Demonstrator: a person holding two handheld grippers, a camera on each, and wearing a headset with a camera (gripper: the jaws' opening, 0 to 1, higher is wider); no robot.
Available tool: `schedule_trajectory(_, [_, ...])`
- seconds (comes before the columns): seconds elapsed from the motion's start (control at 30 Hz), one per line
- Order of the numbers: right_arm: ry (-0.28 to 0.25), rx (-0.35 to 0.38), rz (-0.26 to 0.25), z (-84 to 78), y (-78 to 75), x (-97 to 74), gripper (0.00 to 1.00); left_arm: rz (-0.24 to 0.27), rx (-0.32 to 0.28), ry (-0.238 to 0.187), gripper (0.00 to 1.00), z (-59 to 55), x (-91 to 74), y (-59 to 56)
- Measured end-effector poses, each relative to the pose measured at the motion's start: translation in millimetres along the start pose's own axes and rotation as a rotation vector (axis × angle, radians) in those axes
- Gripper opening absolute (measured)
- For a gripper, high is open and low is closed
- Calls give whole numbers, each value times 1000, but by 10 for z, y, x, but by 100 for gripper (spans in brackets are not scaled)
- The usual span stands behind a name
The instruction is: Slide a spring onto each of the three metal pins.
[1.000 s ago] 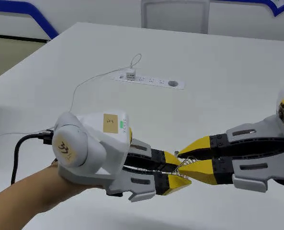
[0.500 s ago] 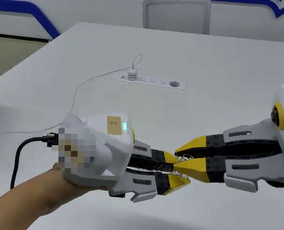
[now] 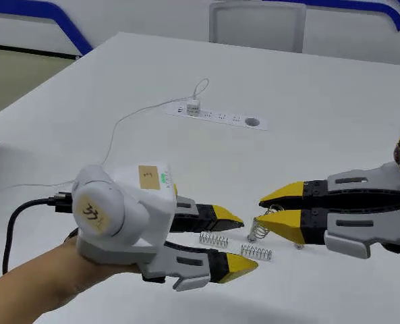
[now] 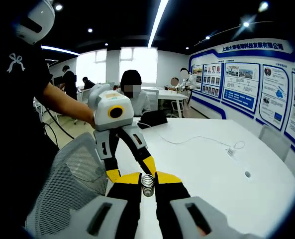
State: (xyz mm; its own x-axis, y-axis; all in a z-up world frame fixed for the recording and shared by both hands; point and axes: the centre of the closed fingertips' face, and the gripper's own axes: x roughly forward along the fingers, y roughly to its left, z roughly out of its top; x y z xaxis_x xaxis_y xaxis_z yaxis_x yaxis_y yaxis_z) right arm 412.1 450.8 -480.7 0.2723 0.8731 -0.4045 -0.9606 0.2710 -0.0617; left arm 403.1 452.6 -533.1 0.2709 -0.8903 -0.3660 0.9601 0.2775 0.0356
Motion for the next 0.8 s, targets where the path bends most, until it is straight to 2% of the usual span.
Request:
schedule_trajectory(0.2, [40,18,-81,-109,-251,-68,11,68,-48,-2,51,-88,-187,174])
schedule_trajectory(0.3, [50,35,-111,-172,-353,-106,11,89,-56,5,52,-141,-267,233])
schedule_trajectory(0.37, [33,61,-123,-187,-412,-134,11,113,-68,4,54,-176,-314,281])
schedule_trajectory(0.47, [44,69,-157,-247,-516,-169,11,134,-85,3,62,-218,-364,325])
schedule_trajectory(0.57, [50,87,-189,-309,-615,-199,11,148,-92,7,64,-258,-399,357])
schedule_trajectory(0.63, [81,79,-216,-406,-695,-228,11,161,-98,12,69,-281,-419,385])
schedule_trajectory(0.7, [81,94,-238,-466,-768,-258,11,173,-98,18,74,-303,-445,414])
schedule_trajectory(0.8, [62,134,-276,-515,-868,-313,11,185,-113,14,75,-317,-482,458])
